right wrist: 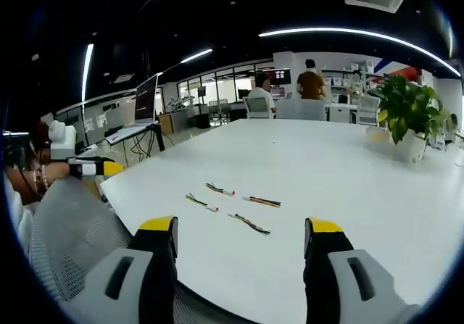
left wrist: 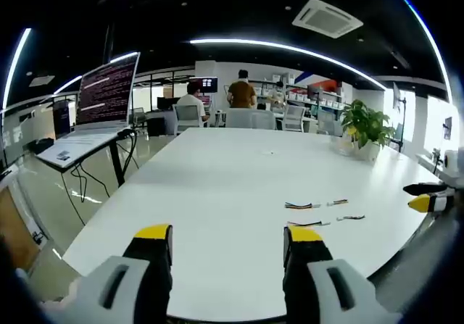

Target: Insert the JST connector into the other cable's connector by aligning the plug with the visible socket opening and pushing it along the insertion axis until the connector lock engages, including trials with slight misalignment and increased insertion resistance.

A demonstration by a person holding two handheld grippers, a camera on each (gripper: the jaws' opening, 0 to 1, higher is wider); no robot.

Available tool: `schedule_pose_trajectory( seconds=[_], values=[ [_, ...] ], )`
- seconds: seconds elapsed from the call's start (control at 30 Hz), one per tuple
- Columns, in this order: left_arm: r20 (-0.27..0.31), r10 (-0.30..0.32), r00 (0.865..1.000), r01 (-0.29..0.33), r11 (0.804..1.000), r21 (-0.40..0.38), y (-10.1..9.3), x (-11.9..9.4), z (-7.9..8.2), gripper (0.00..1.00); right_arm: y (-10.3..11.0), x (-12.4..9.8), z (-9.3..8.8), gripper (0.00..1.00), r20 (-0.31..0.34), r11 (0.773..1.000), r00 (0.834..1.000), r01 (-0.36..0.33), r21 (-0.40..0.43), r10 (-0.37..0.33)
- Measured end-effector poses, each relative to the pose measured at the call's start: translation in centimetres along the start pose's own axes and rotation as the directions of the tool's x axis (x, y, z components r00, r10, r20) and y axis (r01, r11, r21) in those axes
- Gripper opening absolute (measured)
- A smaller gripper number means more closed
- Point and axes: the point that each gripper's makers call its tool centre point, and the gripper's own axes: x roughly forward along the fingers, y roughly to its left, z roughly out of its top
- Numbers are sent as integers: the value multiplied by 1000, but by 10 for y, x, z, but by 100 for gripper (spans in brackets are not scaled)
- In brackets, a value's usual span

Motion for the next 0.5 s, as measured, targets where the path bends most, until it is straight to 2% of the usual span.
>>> schedule_pose_trajectory(
  seconds=[0.5],
  values=[
    [-4,-4,1000,4,1000,6,0,0,-1,57,1,0,0,69,-4,1000,1000,-6,-2,6]
  ],
)
